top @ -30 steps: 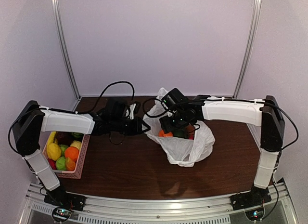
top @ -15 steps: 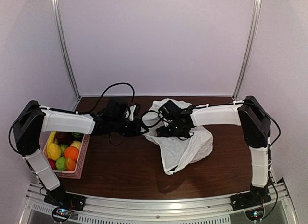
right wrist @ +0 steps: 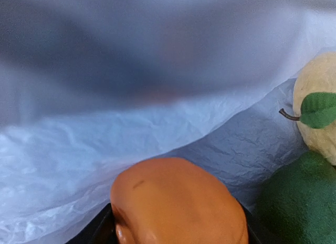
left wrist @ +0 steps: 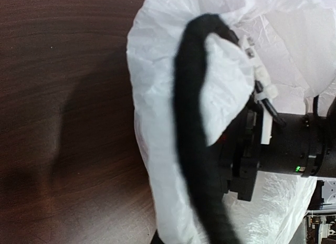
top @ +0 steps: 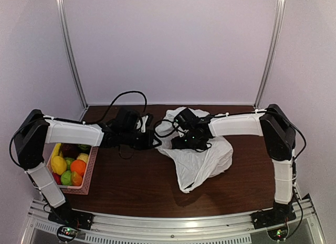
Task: Untie the knot of the plastic bag and take out the fruit
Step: Pick up the fake fruit from the takeout bag.
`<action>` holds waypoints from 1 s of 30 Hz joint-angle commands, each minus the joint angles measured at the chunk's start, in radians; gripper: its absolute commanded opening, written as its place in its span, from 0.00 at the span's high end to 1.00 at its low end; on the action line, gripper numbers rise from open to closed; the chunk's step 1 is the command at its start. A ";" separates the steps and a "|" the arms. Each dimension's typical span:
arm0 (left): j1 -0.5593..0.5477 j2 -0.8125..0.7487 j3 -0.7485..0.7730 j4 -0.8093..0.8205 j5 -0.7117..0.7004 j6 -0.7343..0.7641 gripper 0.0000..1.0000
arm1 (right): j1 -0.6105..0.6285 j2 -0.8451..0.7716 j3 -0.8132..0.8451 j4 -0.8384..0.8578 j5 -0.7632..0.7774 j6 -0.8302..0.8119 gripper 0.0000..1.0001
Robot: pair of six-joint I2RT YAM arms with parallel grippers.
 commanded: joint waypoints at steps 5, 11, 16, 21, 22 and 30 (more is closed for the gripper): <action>0.000 -0.012 0.016 0.001 -0.008 0.024 1.00 | 0.001 -0.221 -0.072 0.045 -0.088 -0.027 0.53; 0.000 -0.020 0.020 0.002 -0.017 0.031 1.00 | 0.013 -0.374 -0.144 0.094 -0.220 -0.015 0.53; 0.000 -0.046 0.020 -0.001 -0.032 0.058 1.00 | 0.032 -0.475 -0.187 0.149 -0.328 -0.001 0.53; 0.000 -0.130 0.011 -0.027 -0.096 0.099 0.39 | 0.057 -0.567 -0.242 0.227 -0.404 -0.004 0.52; 0.000 -0.158 0.002 -0.032 -0.108 0.106 0.30 | 0.061 -0.592 -0.255 0.251 -0.415 -0.007 0.52; -0.043 -0.447 -0.095 0.003 -0.127 0.270 0.12 | 0.065 -0.681 -0.365 0.415 -0.534 0.053 0.51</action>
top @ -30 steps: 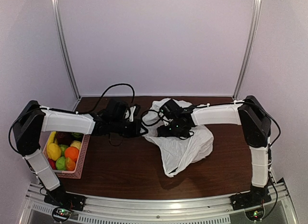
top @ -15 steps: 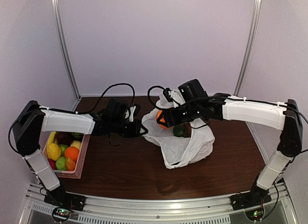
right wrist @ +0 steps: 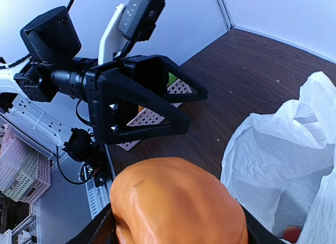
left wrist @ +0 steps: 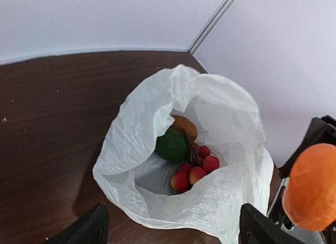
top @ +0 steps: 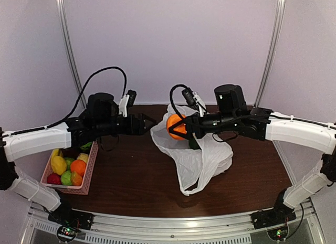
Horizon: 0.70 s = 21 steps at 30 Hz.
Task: Untie the knot of the plastic bag and take out the fruit
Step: Pick up the fake fruit from the takeout bag, then pass from the right arm to the left
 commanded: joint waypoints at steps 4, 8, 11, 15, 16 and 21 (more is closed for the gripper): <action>-0.127 -0.227 -0.087 0.087 -0.024 0.309 0.10 | 0.005 -0.046 -0.071 0.173 -0.147 0.083 0.51; -0.251 -0.282 -0.107 0.128 -0.043 0.507 0.02 | 0.005 -0.069 -0.070 0.191 -0.187 0.132 0.51; -0.326 -0.284 -0.101 0.162 -0.066 0.608 0.02 | 0.006 -0.076 -0.073 0.213 -0.225 0.187 0.50; -0.375 -0.258 -0.090 0.197 -0.125 0.712 0.02 | 0.013 -0.090 -0.102 0.293 -0.282 0.264 0.50; -0.386 -0.248 -0.083 0.197 -0.147 0.733 0.02 | 0.016 -0.097 -0.107 0.299 -0.290 0.271 0.50; -0.421 -0.209 -0.056 0.227 -0.231 0.791 0.02 | 0.030 -0.107 -0.110 0.282 -0.308 0.273 0.50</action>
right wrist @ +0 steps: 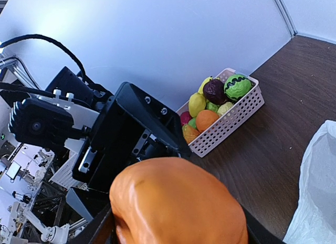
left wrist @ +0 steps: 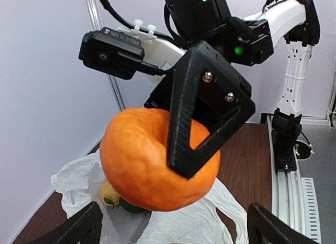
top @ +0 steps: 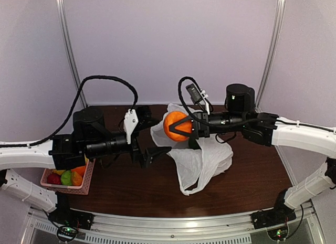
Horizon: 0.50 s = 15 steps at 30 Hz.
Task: Untie the knot of the plastic bag and take out the fruit
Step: Pass from the right arm to the left
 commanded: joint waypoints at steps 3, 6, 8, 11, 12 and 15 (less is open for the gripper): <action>-0.031 0.040 0.035 0.091 -0.134 0.110 0.02 | 0.022 -0.021 -0.014 0.029 -0.056 0.036 0.50; -0.040 0.041 0.032 0.112 -0.128 0.110 0.02 | 0.029 -0.016 -0.014 0.029 -0.055 0.041 0.50; -0.046 0.043 0.033 0.117 -0.123 0.110 0.02 | 0.036 -0.008 -0.011 0.027 -0.050 0.044 0.50; -0.058 0.048 0.034 0.118 -0.121 0.111 0.02 | 0.046 0.006 -0.006 0.036 -0.053 0.049 0.50; -0.060 0.049 0.034 0.118 -0.119 0.110 0.03 | 0.050 0.009 -0.004 0.038 -0.053 0.051 0.50; -0.063 0.056 0.039 0.119 -0.104 0.106 0.02 | 0.059 0.014 -0.003 0.049 -0.049 0.057 0.50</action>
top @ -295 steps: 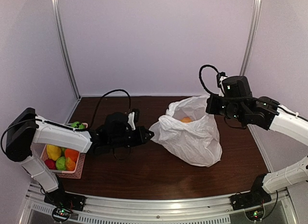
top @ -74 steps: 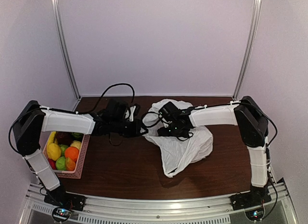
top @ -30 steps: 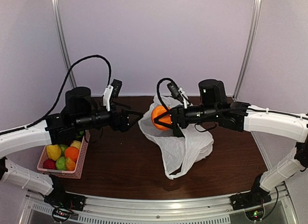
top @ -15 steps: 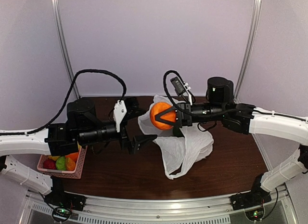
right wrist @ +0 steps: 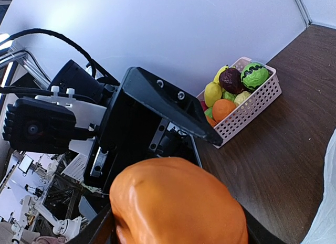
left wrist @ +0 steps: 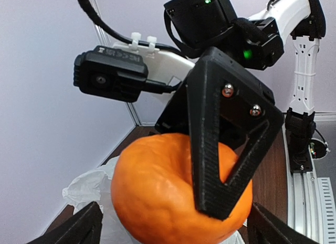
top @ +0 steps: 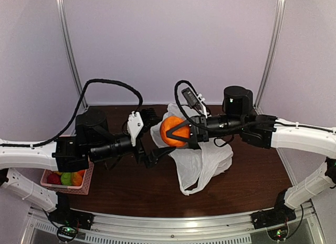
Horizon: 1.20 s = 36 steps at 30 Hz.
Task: Untie the knot of the plastic bag and take out the fruit
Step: Pass from the right arm to the left
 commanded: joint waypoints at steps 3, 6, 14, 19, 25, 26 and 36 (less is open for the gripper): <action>-0.015 0.023 0.040 0.051 0.017 0.013 0.02 | 0.020 0.015 0.004 0.042 -0.003 0.016 0.50; -0.018 0.034 0.048 0.047 0.018 0.012 0.02 | 0.026 0.015 0.005 0.042 0.001 0.018 0.50; -0.026 0.056 0.064 0.043 0.011 0.015 0.03 | 0.034 0.013 0.002 0.036 0.005 0.017 0.50; -0.027 0.055 0.065 0.041 0.010 0.015 0.10 | 0.036 0.016 -0.002 0.034 0.008 0.017 0.49; -0.028 0.057 0.067 0.027 0.015 0.013 0.20 | 0.037 0.011 -0.004 0.033 0.023 0.016 0.45; -0.028 0.057 0.067 0.026 0.015 0.013 0.21 | 0.037 0.010 -0.004 0.032 0.025 0.016 0.43; -0.028 0.056 0.083 -0.022 0.010 -0.006 0.26 | 0.037 -0.033 -0.020 0.028 0.119 -0.003 0.23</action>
